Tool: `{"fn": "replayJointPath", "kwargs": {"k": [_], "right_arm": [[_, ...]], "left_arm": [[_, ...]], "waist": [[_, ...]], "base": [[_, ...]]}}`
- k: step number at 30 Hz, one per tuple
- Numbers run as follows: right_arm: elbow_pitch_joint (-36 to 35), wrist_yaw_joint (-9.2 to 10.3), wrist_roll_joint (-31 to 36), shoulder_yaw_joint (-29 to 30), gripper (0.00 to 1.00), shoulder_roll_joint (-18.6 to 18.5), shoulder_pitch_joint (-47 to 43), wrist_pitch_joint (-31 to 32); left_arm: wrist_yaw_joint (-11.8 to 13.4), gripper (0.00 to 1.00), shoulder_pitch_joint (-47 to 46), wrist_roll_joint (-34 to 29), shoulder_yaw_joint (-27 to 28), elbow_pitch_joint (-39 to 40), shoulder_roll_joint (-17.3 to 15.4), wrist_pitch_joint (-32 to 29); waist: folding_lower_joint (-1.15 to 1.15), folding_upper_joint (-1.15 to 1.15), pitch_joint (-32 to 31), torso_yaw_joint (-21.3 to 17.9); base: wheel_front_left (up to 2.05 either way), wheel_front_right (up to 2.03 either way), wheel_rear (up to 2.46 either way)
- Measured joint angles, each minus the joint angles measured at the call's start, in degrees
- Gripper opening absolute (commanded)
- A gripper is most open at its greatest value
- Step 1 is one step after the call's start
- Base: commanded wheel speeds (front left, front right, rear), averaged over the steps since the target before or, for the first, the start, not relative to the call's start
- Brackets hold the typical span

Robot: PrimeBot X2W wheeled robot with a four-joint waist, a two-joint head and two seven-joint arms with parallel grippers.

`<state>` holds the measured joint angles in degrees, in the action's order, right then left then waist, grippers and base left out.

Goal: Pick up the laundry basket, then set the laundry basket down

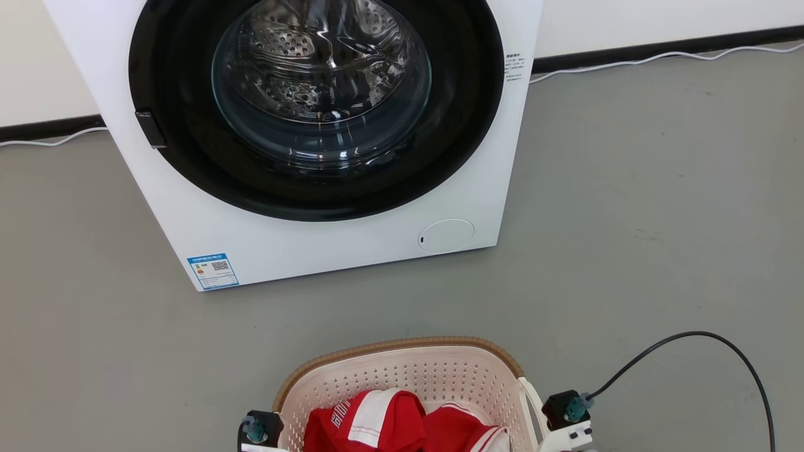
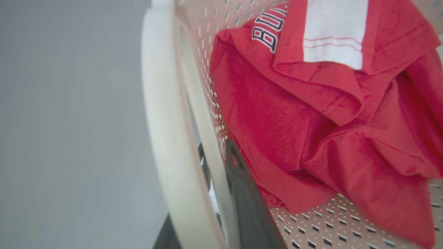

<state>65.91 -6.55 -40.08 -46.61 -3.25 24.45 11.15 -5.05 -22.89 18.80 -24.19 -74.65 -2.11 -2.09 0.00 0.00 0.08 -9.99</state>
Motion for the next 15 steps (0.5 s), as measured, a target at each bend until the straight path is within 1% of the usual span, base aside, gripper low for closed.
{"fn": "replayJointPath", "kwargs": {"k": [15], "right_arm": [[-0.01,0.0,-0.4,-0.08,0.0,-0.01,0.01,-0.04]], "left_arm": [[0.08,0.0,-0.01,1.38,-0.94,0.0,-0.09,0.0]], "waist": [[0.0,0.0,0.44,-0.02]], "base": [[0.0,0.0,0.0]]}}
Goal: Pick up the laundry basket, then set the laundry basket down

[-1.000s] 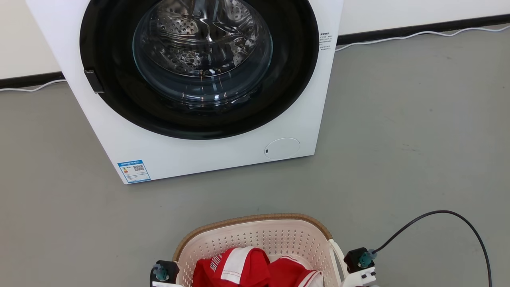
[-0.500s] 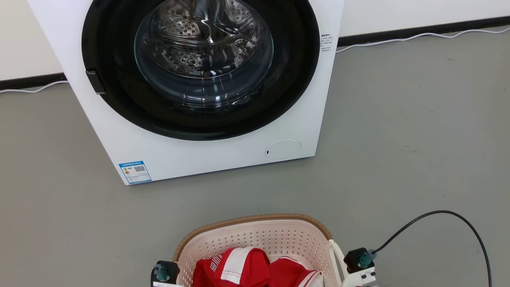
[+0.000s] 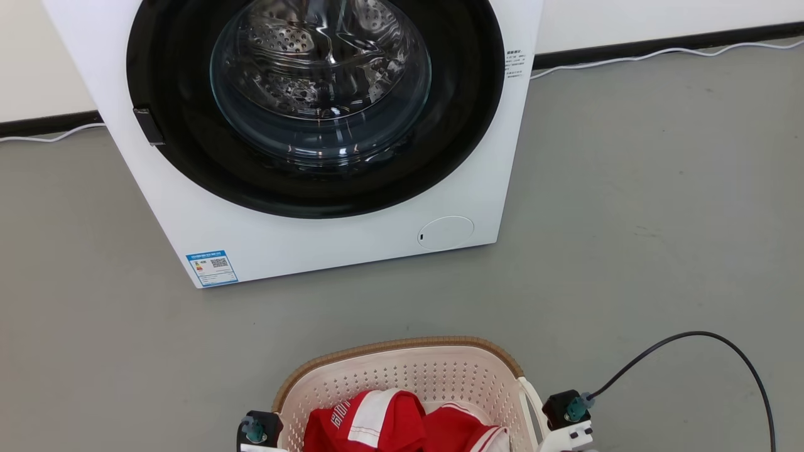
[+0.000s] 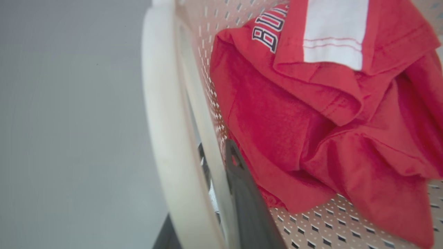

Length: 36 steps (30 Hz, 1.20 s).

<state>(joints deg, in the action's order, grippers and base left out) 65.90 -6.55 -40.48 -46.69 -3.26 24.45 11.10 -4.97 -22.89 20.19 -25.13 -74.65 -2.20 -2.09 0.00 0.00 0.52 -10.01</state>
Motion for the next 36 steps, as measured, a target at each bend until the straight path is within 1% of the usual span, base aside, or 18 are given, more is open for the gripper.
{"fn": "replayJointPath", "kwargs": {"k": [21,30,36], "right_arm": [[-0.26,0.0,-0.58,-0.32,0.0,0.0,0.1,-0.6],[-0.42,0.0,-0.82,-0.05,0.0,0.0,0.84,-3.26],[-0.38,0.0,-0.82,0.27,0.0,0.15,3.52,-5.26]], "left_arm": [[0.43,0.0,-0.54,0.52,-1.54,0.01,-0.3,0.0],[0.44,0.0,-3.11,0.55,-2.21,0.1,-0.9,0.09],[0.49,0.0,-6.03,0.55,-2.65,0.2,-1.66,0.7]], "waist": [[0.0,0.0,1.87,0.45],[0.0,0.0,5.05,1.1],[0.0,0.0,8.35,1.95]], "base": [[0.0,0.0,0.0],[0.0,0.0,0.0],[0.0,0.0,0.0]]}}
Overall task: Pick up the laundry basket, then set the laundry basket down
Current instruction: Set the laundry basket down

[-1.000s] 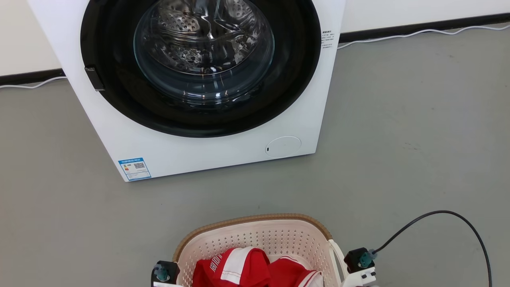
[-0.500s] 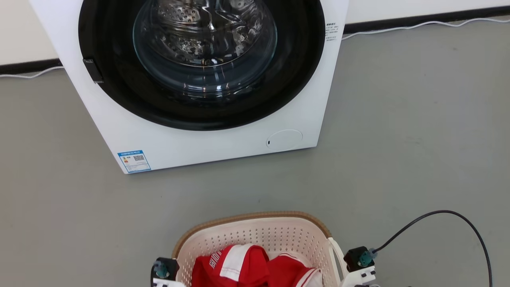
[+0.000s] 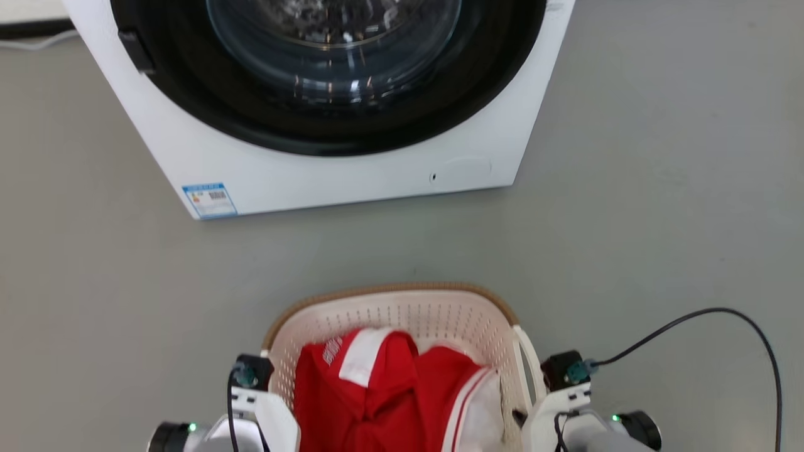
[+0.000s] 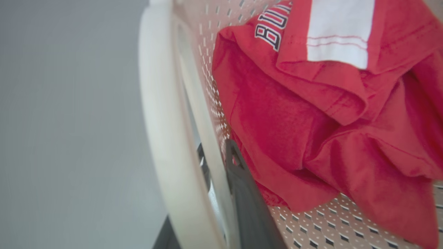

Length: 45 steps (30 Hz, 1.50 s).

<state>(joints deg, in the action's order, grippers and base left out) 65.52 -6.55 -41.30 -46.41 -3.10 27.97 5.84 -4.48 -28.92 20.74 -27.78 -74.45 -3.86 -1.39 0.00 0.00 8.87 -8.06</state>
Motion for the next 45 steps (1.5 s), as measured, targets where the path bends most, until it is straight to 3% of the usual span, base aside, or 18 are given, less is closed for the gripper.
{"fn": "replayJointPath", "kwargs": {"k": [25,45], "right_arm": [[1.62,-0.01,2.43,3.89,0.0,0.34,17.59,-15.21],[5.26,-0.49,6.79,9.69,0.0,0.77,29.9,-19.46]], "left_arm": [[2.04,0.0,-18.41,-0.24,-1.25,2.27,-3.21,11.05],[2.45,0.0,-30.75,-0.19,-1.98,2.29,-3.86,14.1]], "waist": [[0.0,0.0,21.87,3.6],[0.0,0.0,39.37,5.18]], "base": [[0.0,0.0,0.0],[0.0,0.0,0.0]]}}
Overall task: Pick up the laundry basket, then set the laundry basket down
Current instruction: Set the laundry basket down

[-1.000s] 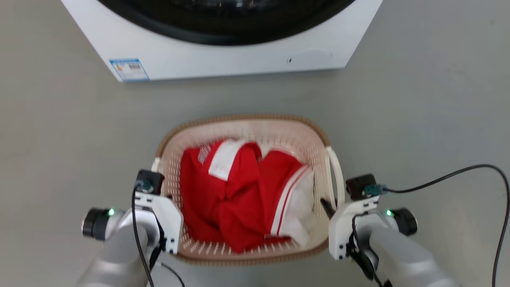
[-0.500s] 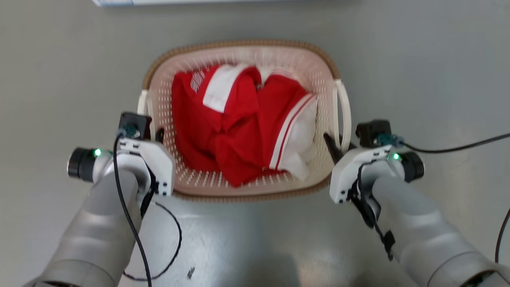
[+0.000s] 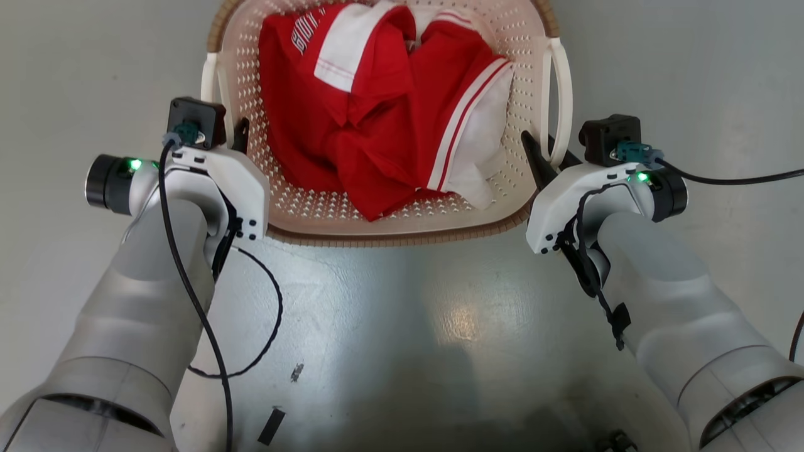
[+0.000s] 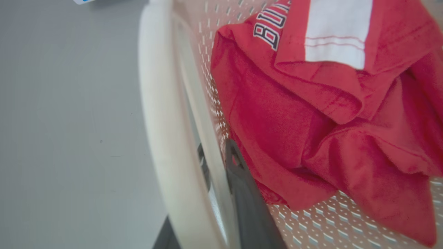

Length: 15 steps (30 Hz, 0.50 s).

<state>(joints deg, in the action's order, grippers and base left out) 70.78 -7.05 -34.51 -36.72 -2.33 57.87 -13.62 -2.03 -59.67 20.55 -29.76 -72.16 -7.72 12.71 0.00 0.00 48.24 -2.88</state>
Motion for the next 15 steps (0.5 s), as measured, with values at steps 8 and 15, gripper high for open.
{"fn": "replayJointPath", "kwargs": {"k": [8,15], "right_arm": [[-1.09,0.0,1.8,2.4,0.0,0.02,0.83,0.0],[-1.64,0.0,3.93,4.45,0.0,0.01,0.83,0.0]], "left_arm": [[0.01,0.0,-1.21,0.0,-0.33,-0.25,-0.27,0.51],[0.01,0.0,-2.13,0.08,-0.75,-0.45,-0.38,0.91]], "waist": [[0.0,0.0,2.46,-0.31],[0.0,0.0,3.04,-0.74]], "base": [[0.0,0.0,0.0],[0.0,0.0,0.0]]}}
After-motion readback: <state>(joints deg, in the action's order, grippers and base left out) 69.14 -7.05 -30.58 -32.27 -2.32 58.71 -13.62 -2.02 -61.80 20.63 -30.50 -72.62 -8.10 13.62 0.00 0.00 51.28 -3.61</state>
